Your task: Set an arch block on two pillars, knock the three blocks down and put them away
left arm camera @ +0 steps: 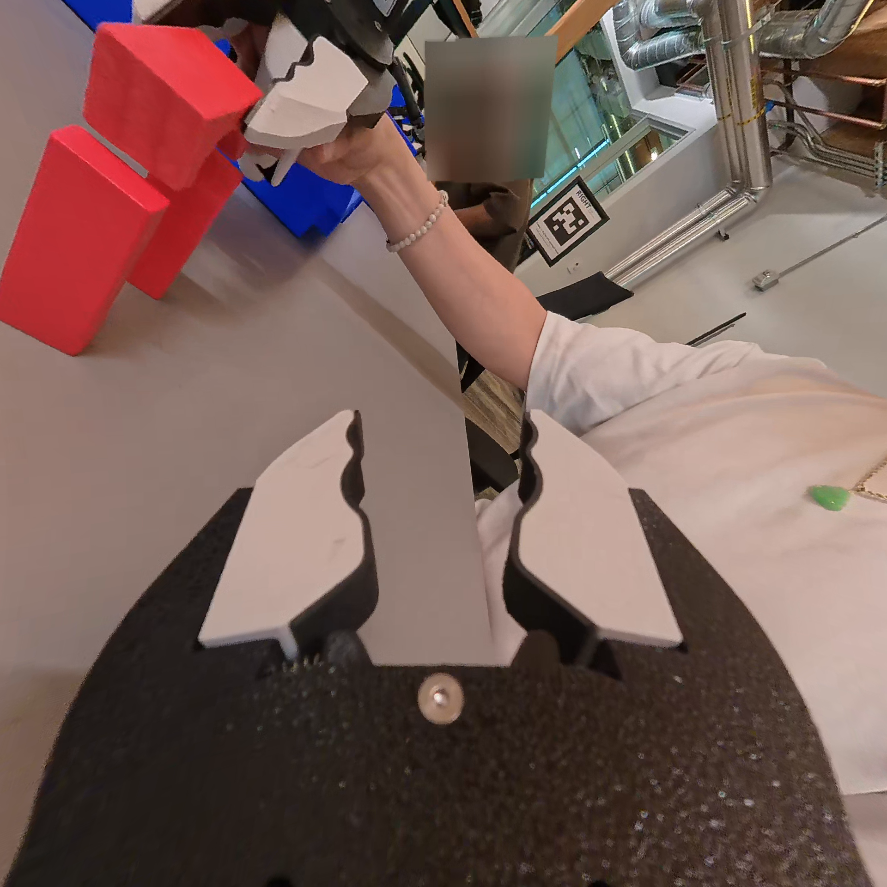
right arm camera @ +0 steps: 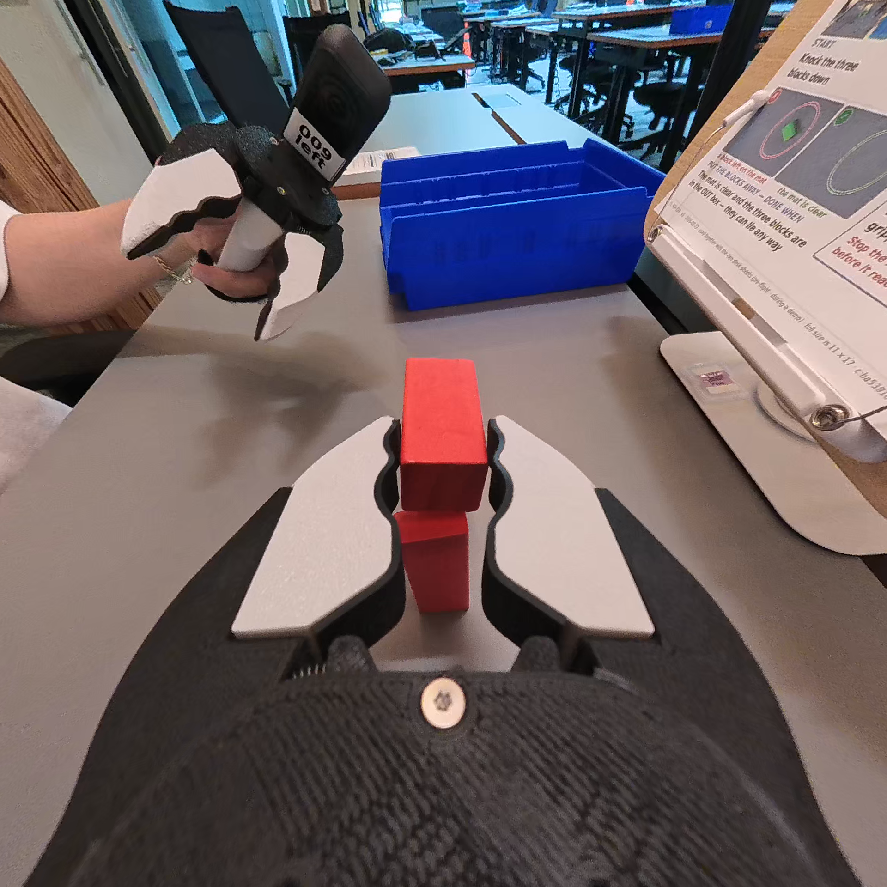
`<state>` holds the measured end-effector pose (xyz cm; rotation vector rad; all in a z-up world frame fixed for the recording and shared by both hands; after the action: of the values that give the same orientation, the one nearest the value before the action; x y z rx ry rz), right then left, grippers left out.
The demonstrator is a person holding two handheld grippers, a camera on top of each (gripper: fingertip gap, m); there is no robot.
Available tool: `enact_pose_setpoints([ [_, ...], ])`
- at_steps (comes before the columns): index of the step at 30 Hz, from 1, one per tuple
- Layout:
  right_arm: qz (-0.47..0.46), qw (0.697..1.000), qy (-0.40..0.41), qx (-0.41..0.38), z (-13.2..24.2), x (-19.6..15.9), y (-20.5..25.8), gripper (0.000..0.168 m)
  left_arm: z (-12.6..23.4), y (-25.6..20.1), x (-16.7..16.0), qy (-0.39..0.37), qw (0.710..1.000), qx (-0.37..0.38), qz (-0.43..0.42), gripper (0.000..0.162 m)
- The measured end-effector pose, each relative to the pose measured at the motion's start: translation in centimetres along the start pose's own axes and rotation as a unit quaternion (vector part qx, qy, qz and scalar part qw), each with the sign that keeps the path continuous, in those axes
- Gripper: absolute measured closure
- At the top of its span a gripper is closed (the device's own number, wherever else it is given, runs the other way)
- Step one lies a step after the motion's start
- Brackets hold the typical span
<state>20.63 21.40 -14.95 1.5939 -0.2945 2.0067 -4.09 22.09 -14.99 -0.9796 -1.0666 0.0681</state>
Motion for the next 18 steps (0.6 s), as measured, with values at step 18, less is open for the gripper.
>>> enact_pose_setpoints([
  [18,-0.002,1.0,0.0,-0.014,-0.35,-0.46,-0.21,0.133,-0.61,-0.26,-0.68,0.016,1.0,-0.007,-0.006,0.102],
])
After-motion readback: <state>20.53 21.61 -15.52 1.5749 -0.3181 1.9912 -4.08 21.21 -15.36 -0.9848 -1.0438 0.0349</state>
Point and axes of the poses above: each gripper's, where its closed fingertips meet, z back along the fingers, x out of its top, y = z × x across the jaws, the point moved 7 cm from there along z, back along the fingers, and after that the axes turned 6 degrees about -z, right-handed, at the moved point
